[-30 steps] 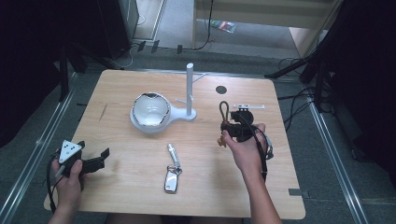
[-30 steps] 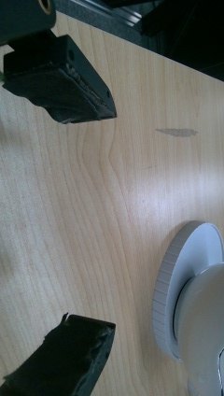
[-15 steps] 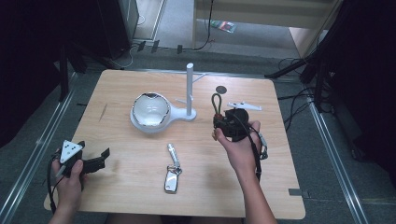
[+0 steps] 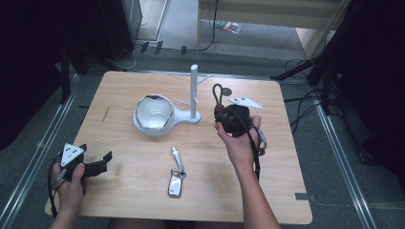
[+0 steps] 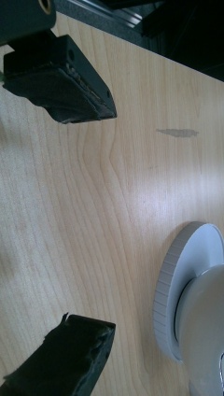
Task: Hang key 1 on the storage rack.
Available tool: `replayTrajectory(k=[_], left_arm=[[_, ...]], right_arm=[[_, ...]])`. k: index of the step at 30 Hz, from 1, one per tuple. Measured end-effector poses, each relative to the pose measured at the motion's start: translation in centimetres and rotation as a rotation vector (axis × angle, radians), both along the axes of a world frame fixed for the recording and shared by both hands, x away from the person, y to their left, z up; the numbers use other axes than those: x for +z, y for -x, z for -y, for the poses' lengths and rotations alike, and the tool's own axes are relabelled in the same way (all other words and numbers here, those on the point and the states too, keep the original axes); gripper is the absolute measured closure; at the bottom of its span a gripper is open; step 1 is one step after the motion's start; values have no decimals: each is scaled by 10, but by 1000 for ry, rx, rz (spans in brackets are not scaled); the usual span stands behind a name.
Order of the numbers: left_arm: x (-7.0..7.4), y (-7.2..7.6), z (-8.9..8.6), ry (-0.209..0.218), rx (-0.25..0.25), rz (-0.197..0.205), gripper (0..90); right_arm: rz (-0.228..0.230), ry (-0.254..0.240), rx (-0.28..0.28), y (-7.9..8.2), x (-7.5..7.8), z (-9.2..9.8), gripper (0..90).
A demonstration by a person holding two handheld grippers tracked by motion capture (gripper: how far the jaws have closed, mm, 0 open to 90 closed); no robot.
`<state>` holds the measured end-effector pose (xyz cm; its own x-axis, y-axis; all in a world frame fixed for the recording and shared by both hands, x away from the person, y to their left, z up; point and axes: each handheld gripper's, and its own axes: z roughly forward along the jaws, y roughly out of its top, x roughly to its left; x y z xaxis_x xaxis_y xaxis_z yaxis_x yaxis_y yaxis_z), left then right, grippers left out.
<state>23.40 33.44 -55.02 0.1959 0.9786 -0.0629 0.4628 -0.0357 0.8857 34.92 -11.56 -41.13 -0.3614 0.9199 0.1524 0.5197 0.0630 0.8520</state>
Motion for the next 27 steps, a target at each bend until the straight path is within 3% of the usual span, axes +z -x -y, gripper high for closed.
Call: replayTrajectory(k=[7,14,21,27], left_arm=[[0,0,0,5,1,-4,16],[0,0,0,2,0,-2,17],[0,0,-1,5,-1,-4,16],[0,0,-1,5,-2,-4,17]], right_arm=[[88,27,4,-5,3,-4,705],[139,17,15,-14,2,-3,701],[126,-28,30,-25,-2,-1,701],[131,-6,27,-30,-2,-4,701]])
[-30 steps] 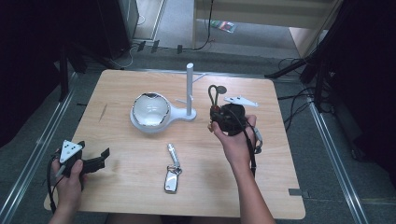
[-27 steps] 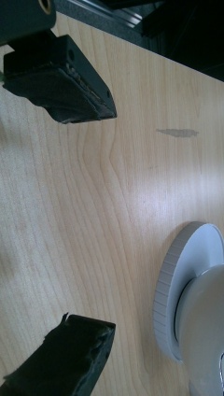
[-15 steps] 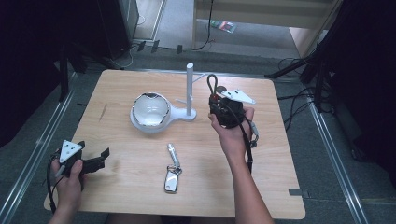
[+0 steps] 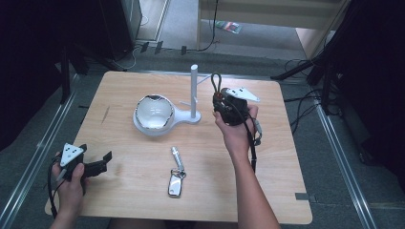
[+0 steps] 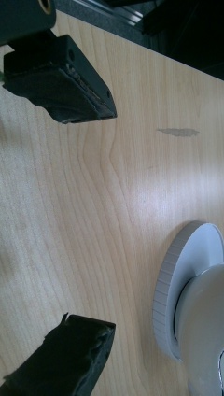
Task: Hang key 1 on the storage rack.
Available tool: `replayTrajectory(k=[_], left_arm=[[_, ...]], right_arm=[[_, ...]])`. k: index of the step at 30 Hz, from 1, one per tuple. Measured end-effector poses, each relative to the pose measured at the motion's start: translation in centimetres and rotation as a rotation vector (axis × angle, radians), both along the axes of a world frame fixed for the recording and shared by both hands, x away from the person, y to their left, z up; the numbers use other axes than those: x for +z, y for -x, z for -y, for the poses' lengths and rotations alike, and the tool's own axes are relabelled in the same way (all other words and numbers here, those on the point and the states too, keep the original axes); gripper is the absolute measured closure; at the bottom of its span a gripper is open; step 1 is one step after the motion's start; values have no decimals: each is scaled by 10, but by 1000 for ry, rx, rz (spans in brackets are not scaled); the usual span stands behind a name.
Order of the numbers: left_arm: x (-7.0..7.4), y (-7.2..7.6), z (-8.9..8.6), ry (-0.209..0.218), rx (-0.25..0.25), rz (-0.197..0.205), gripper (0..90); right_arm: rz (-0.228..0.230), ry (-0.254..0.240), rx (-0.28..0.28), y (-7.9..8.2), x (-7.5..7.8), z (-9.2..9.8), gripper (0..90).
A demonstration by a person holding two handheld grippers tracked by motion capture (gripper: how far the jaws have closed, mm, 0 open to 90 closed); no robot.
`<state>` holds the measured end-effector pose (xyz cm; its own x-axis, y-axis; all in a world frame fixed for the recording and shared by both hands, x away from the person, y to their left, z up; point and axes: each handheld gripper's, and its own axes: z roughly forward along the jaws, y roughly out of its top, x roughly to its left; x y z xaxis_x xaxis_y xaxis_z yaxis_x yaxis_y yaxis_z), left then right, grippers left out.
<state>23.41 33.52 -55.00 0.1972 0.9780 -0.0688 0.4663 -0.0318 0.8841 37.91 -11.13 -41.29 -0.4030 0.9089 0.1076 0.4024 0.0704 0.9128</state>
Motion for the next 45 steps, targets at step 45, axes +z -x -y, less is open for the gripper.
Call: replayTrajectory(k=[45], left_arm=[[0,0,1,-1,-12,4,17]], right_arm=[[-189,-165,168,-46,-8,-2,698]])
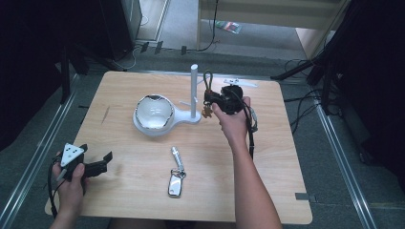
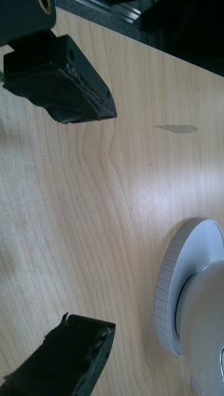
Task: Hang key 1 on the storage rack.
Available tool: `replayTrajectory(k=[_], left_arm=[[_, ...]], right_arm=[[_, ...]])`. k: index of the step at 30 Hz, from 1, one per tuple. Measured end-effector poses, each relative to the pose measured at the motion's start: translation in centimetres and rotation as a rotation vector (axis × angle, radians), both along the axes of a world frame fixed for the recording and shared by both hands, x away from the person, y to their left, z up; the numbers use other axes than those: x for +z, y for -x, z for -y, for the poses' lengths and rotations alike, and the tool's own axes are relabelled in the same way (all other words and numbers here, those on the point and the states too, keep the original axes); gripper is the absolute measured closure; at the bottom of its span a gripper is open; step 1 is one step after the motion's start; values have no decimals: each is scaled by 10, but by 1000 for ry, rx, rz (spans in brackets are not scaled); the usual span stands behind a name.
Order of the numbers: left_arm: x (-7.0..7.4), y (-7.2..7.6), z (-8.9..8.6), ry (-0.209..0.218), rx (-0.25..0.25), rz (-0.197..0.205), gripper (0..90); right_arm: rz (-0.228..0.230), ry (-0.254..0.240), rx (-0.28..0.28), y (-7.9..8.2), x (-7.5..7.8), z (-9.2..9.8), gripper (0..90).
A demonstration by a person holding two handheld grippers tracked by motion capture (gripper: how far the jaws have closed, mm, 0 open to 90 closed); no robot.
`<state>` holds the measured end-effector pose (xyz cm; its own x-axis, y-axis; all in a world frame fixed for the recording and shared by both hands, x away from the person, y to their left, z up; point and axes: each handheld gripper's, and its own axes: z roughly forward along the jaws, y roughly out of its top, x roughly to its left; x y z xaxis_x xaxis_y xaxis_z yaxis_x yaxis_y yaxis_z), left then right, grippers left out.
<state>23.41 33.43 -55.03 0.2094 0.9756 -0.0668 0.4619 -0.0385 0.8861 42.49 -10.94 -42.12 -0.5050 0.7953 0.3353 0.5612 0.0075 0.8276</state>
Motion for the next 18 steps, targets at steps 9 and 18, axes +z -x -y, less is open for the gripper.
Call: replayTrajectory(k=[9,18], left_arm=[[0,0,0,-1,-1,0,16],[0,0,0,-5,-3,-6,17]], right_arm=[[-61,-34,42,-9,-2,1,697],[-88,-19,77,-15,-2,2,695]])
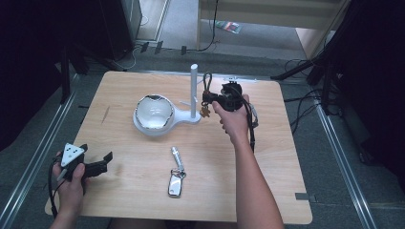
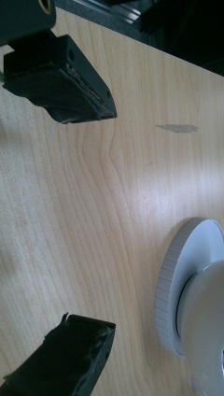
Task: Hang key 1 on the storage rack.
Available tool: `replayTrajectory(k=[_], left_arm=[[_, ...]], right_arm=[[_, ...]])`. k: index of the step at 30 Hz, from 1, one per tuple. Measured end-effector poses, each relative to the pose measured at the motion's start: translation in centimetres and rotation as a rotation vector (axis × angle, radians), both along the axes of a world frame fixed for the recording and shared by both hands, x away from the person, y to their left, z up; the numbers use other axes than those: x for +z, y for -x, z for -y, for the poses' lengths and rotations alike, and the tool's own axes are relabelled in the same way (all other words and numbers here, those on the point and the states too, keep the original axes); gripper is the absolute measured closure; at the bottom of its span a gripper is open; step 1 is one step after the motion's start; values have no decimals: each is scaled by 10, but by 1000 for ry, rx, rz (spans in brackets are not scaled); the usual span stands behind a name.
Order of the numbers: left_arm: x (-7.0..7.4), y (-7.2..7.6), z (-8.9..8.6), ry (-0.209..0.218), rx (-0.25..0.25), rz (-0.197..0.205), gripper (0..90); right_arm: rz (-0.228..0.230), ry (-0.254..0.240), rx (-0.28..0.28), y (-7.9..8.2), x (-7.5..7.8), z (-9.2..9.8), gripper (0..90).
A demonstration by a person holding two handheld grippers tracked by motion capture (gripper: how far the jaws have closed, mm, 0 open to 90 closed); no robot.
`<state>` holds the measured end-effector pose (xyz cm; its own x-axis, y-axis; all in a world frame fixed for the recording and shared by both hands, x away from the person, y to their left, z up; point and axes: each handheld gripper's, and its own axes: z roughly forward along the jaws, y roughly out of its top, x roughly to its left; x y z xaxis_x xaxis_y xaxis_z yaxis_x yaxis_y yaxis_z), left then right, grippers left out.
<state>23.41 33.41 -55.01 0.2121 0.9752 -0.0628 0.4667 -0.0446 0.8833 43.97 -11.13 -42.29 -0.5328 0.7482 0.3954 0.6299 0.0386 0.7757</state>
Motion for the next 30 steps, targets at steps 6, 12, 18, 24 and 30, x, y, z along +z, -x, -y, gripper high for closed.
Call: replayTrajectory(k=[6,12,18,24,30], left_arm=[[0,0,0,0,-1,0,17],[0,0,0,1,0,3,17],[0,0,0,1,0,5,17],[0,0,0,3,-1,5,17],[0,0,0,2,0,4,17]], right_arm=[[-22,-48,36,-7,8,7,696],[-66,-53,83,-15,8,8,696],[-96,-40,123,-17,3,6,696],[-100,-29,131,-17,-3,6,686],[-34,4,58,-7,-2,9,559]])
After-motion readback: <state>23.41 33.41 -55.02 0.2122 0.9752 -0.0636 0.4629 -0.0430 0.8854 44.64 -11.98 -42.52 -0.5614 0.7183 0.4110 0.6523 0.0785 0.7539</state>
